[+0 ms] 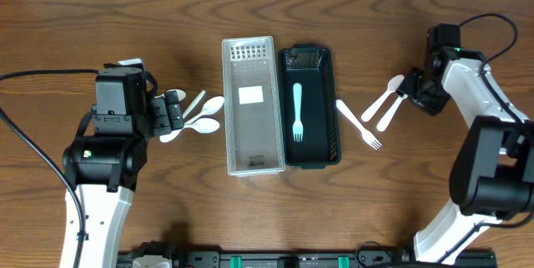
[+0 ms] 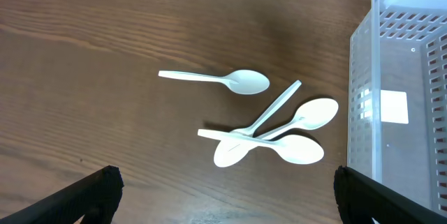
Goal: Pack container
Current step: 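Move the right gripper to the white fork and grasp it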
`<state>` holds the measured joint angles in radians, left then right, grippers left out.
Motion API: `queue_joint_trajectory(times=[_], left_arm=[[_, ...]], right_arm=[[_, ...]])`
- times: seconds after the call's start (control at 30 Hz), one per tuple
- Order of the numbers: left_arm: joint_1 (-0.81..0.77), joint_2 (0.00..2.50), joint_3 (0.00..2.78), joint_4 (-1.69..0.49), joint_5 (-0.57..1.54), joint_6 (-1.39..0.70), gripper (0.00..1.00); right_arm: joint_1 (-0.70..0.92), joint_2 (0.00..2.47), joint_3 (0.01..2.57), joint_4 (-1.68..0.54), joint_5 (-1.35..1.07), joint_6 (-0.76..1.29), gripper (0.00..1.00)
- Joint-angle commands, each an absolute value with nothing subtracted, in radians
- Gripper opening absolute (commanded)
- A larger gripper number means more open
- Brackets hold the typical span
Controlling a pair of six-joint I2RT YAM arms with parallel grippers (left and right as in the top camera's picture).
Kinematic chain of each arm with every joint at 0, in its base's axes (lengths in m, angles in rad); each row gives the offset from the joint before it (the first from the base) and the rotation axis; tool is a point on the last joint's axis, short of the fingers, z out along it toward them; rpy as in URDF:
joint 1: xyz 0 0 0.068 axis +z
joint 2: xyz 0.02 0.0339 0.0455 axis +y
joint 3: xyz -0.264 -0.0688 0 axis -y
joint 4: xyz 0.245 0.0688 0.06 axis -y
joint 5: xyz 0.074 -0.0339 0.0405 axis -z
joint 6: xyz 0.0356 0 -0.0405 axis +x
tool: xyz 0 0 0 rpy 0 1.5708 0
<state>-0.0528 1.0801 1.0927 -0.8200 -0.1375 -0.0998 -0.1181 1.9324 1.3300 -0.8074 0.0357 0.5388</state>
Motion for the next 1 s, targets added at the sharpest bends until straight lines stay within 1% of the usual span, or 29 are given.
queue_joint_trajectory(times=[0.0, 0.13, 0.3, 0.43, 0.6, 0.67, 0.7, 0.73, 0.87, 0.97], left_arm=[[-0.047, 1.084, 1.109, -0.823, -0.139, -0.083, 0.98], [-0.047, 1.084, 1.109, -0.823, -0.139, -0.083, 0.98], [-0.047, 1.084, 1.109, -0.823, -0.139, -0.083, 0.98], [-0.047, 1.084, 1.109, -0.823, -0.139, -0.083, 0.98], [-0.047, 1.084, 1.109, -0.823, -0.139, -0.083, 0.98], [-0.047, 1.084, 1.109, -0.823, -0.139, -0.083, 0.98], [-0.047, 1.084, 1.109, -0.823, -0.139, -0.083, 0.98], [-0.047, 1.084, 1.109, -0.823, -0.139, -0.083, 0.98], [-0.047, 1.084, 1.109, -0.823, -0.139, -0.083, 0.98], [-0.047, 1.084, 1.109, -0.823, -0.139, -0.083, 0.98]], right_arm=[[-0.103, 1.971, 1.325, -0.796, -0.006, 0.592, 0.59], [-0.099, 2.021, 1.325, -0.780, -0.006, 0.617, 0.59], [-0.091, 2.073, 1.325, -0.773, -0.011, 0.617, 0.55], [-0.090, 2.082, 1.325, -0.777, -0.010, 0.616, 0.44], [-0.091, 2.080, 1.325, -0.789, -0.012, 0.612, 0.39], [-0.091, 2.070, 1.326, -0.798, -0.011, 0.599, 0.29], [-0.091, 2.061, 1.326, -0.802, -0.010, 0.590, 0.21], [-0.091, 2.049, 1.326, -0.806, -0.006, 0.586, 0.16], [-0.090, 1.963, 1.326, -0.836, 0.069, 0.586, 0.04], [-0.090, 1.860, 1.326, -0.862, 0.131, 0.585, 0.02]])
